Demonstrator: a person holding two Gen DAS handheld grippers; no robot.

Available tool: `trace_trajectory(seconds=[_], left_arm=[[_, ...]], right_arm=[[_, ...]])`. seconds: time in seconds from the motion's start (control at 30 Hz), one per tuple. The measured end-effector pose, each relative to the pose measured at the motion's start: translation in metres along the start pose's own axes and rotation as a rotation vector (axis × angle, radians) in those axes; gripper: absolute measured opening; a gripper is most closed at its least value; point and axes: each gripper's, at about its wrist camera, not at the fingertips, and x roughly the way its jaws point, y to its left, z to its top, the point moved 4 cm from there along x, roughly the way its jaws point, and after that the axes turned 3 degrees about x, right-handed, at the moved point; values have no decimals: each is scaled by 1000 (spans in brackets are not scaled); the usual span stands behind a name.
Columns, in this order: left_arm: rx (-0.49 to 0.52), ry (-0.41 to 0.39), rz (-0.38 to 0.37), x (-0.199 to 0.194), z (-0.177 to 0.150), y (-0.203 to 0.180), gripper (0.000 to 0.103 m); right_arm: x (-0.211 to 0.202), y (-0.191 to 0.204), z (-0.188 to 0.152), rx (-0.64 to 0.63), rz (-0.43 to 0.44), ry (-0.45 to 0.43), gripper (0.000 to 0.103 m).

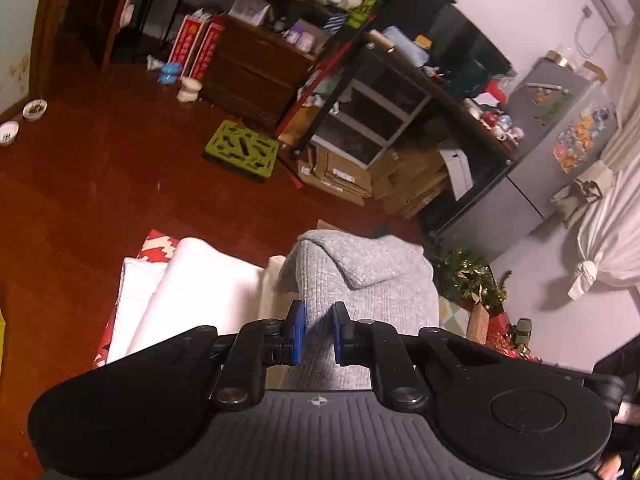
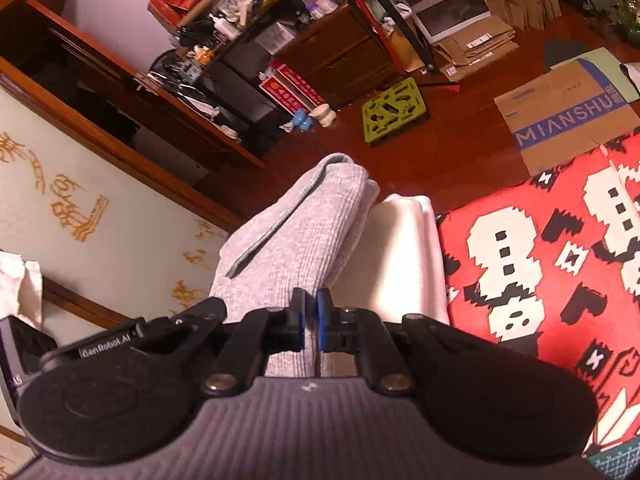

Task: Fold clothes
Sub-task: 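Lift the grey strip with both grippers and carry it onto the white clothes stack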

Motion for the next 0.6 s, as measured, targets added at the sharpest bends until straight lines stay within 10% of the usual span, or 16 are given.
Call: trace_trajectory(seconds=[0.3, 0.6], left_arm=[[3, 48, 56, 28, -6, 17, 17], [-58, -40, -10, 2, 13, 32, 48]], right_arm=[[38, -30, -7, 10, -10, 26, 10], [42, -68, 44, 132, 119, -5, 35]])
